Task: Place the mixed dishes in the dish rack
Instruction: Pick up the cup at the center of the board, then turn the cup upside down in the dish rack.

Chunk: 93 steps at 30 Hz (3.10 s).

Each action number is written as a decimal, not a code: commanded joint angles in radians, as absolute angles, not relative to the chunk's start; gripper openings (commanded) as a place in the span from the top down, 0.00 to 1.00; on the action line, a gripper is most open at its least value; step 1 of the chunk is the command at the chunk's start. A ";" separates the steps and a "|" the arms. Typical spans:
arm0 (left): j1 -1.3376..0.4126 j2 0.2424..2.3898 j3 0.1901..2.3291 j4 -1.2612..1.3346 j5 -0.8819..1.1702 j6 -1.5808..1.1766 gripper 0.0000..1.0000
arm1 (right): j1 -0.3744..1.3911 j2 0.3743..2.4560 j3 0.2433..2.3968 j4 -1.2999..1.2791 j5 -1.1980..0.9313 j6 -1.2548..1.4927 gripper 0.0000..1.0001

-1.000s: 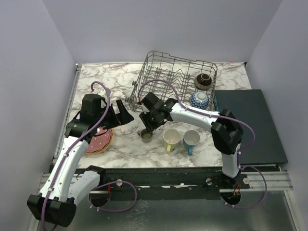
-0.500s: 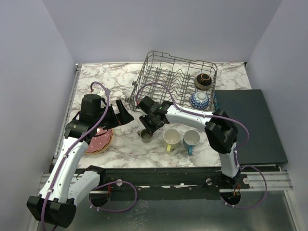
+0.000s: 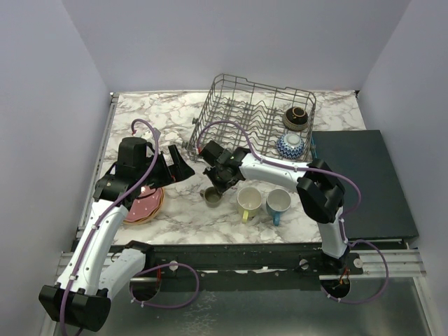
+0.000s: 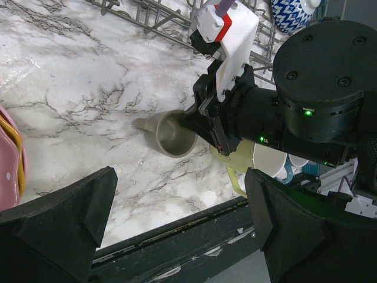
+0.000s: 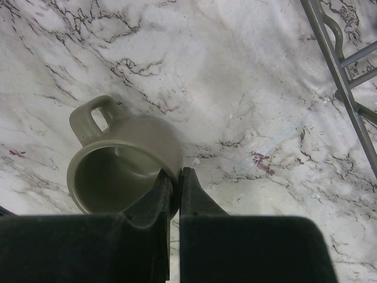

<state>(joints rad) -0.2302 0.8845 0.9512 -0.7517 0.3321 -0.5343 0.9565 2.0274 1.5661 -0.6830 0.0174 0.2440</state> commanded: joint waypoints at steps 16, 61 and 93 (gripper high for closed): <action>-0.226 0.877 0.975 -0.740 0.414 -0.539 0.01 | 0.965 1.905 1.549 -0.639 0.068 0.298 0.99; -0.226 0.831 0.957 -0.345 0.818 -0.728 0.01 | 0.658 1.473 1.312 -0.206 -0.720 0.636 0.99; -0.226 0.823 0.918 -0.041 0.939 -0.957 0.01 | 0.621 1.499 1.086 0.596 -1.055 1.248 0.99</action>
<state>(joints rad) -0.2302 0.8337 0.9436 -0.1219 0.8951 -0.9134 0.6205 1.4822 1.0939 0.5079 -1.0344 1.1896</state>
